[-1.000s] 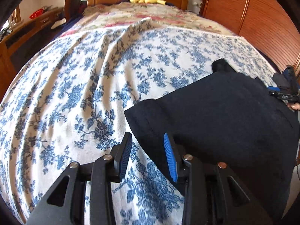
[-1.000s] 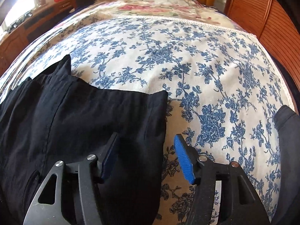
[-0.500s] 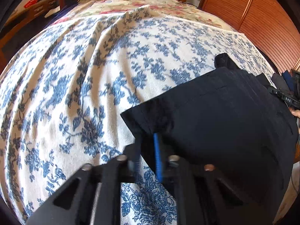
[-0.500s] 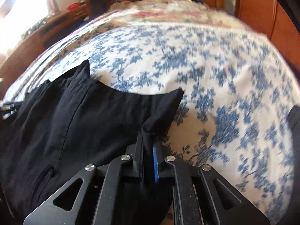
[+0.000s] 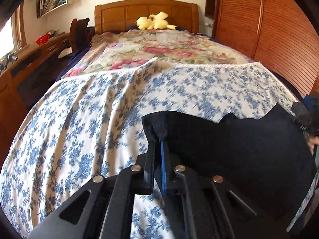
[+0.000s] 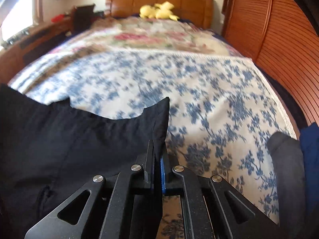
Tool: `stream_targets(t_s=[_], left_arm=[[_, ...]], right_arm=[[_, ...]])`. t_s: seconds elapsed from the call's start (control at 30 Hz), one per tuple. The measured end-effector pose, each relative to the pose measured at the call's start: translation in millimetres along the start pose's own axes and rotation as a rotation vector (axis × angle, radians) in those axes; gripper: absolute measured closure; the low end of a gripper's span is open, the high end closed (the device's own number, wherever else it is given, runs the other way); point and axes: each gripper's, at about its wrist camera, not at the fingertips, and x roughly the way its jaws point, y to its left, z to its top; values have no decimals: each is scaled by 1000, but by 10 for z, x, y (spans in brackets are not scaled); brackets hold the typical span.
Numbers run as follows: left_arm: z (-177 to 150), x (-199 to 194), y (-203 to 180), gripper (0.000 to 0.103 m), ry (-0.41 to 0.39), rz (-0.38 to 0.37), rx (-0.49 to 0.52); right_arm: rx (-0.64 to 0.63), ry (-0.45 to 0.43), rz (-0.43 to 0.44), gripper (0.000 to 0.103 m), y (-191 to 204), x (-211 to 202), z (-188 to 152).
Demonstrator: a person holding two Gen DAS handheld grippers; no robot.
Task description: Fold large clothes
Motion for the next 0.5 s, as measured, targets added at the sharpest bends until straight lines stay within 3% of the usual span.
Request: stream_targets(t_s=[0.2,0.37,0.43,0.5], left_arm=[[-31,-193,-158,94,-5,-25,34],[-90,-412,-261,87,-29,-10,79],[-117,-487,-290,83,-34,-13,82],[-172,-584,-325,81,-42,-28,86]], right_arm=[[-8,42,-15,100,0,24,-95],[-53,15,-73,74,90,-280,-143],[-59,-9,-58,54,119,-451,-206],[-72,-27,-30,53,187,-636,-315]])
